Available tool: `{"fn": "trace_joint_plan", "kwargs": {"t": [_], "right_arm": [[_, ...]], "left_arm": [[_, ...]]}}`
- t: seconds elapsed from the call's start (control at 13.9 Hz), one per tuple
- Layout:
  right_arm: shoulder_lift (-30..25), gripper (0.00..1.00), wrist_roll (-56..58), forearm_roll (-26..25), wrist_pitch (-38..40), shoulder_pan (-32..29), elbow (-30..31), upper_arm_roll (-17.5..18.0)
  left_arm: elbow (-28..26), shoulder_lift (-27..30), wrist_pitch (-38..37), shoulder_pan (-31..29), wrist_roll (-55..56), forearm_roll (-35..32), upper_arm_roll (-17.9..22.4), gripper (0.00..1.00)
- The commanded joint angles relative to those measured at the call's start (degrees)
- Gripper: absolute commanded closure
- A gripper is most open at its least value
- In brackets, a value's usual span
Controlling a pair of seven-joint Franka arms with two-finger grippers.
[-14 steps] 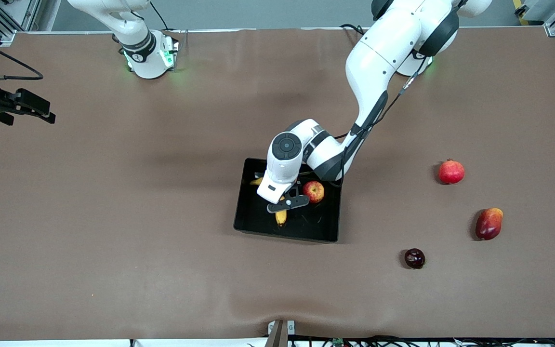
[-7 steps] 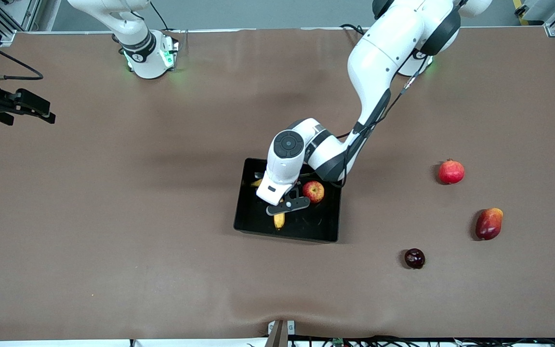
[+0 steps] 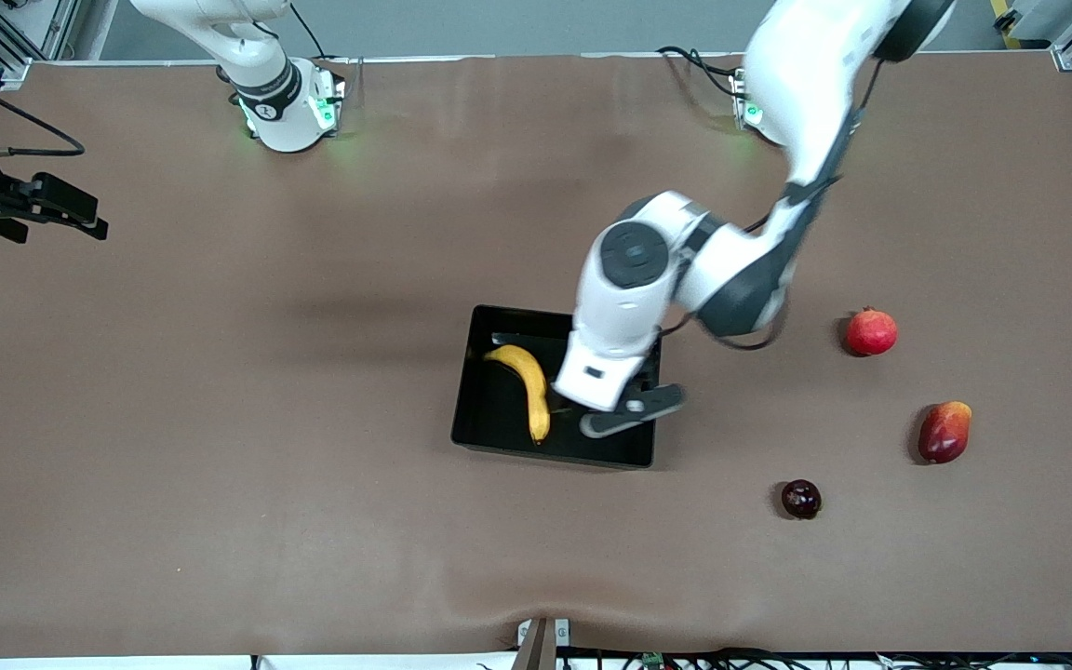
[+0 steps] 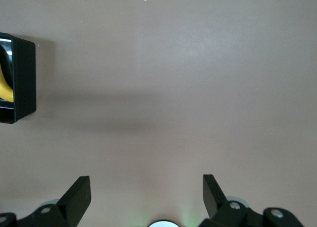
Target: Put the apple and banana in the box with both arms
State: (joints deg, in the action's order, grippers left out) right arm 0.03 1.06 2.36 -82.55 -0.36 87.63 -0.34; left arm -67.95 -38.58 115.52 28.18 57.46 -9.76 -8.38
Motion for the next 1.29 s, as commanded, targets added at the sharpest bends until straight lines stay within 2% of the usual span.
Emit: {"fn": "trace_joint_plan", "kwargs": {"t": [0.0,0.14,0.43,0.72,1.22], "right_arm": [[0.4,0.0,0.44,0.81,0.37,-0.52,-0.89,0.25],[0.4,0.0,0.44,0.81,0.37,-0.44,-0.89,0.25],[0.32,0.0,0.44,0.81,0.37,-0.52,-0.97,0.25],[0.32,0.0,0.44,0.81,0.37,-0.52,-0.89,0.25],[0.41,0.0,0.44,0.89,0.37,-0.35,-0.89,0.25]], "left_arm": [[-3.14,6.83,-4.76,-4.17,-8.2,0.18,0.03,0.0],[-3.15,9.47,-9.24,-8.47,-13.67,0.27,-0.14,0.0],[-3.33,13.61,-15.22,-14.37,-14.83,-0.17,-0.06,0.0],[-3.76,17.39,-22.25,-20.43,-22.55,0.18,-0.23,0.0],[-4.03,22.58,-29.47,-27.29,-36.17,2.29,-0.59,0.0]]}}
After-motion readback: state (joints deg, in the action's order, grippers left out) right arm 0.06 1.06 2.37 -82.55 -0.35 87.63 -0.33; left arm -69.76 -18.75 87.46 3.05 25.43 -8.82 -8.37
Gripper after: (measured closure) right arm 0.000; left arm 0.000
